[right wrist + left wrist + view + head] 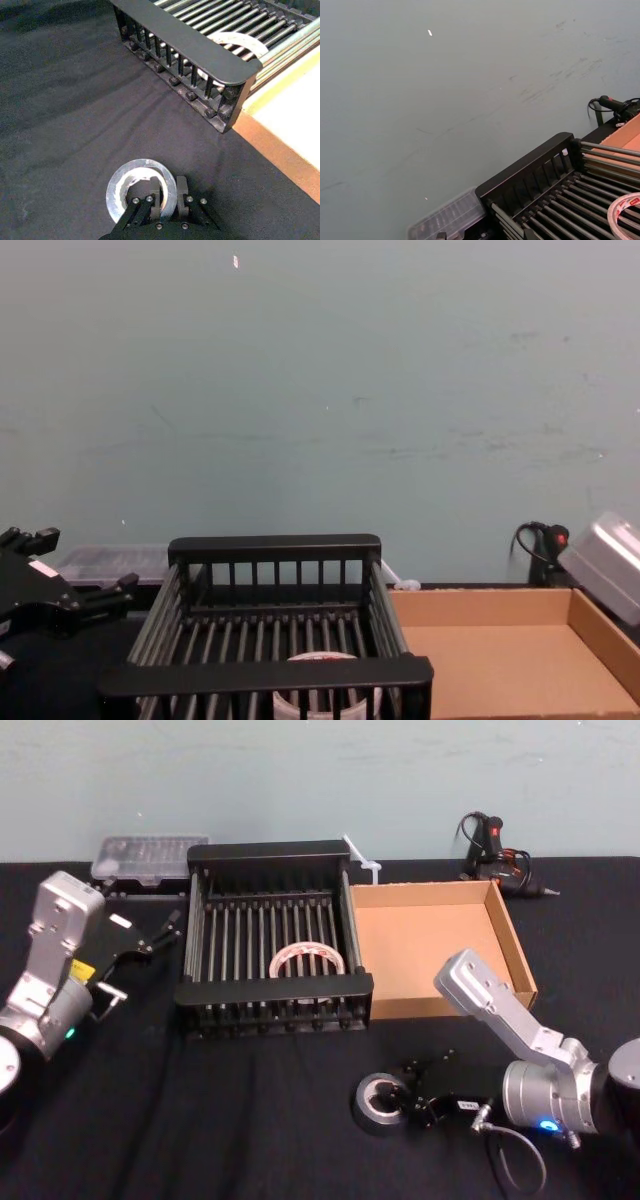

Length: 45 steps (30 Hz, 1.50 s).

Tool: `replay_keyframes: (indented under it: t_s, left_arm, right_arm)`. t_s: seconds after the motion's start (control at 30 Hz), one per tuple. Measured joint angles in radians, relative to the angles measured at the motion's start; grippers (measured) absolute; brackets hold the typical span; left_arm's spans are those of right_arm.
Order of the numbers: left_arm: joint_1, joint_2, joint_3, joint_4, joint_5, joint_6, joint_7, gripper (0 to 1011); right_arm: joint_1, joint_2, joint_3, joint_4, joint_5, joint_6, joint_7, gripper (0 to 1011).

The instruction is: Pick up the white tape and place it into the black box , Pick up the silver tape and place it into the brown box.

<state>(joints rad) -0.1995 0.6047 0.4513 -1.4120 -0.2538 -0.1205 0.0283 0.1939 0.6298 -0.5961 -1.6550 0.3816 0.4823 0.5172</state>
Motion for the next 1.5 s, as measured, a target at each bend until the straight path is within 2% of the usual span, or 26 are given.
replay_keyframes:
  t_s: [0.43, 0.83, 1.1, 1.2, 1.5]
  left_arm:
    - [0.000, 0.000, 0.000, 0.000, 0.000, 0.000, 0.000, 1001]
    - [0.000, 0.000, 0.000, 0.000, 0.000, 0.000, 0.000, 1001]
    - [0.000, 0.000, 0.000, 0.000, 0.000, 0.000, 0.000, 1001]
    - [0.000, 0.000, 0.000, 0.000, 0.000, 0.000, 0.000, 1001]
    - [0.000, 0.000, 0.000, 0.000, 0.000, 0.000, 0.000, 1001]
  right_arm:
    - [-0.012, 0.005, 0.042, -0.017, 0.018, -0.008, -0.023, 199]
    - [-0.012, -0.003, 0.111, -0.016, 0.038, -0.019, -0.081, 199]
    - [0.008, -0.033, 0.156, 0.012, 0.039, -0.022, -0.132, 199]
    - [0.025, -0.055, 0.173, 0.035, 0.032, -0.022, -0.156, 199]
    - [0.076, -0.113, 0.196, 0.100, 0.008, -0.014, -0.198, 199]
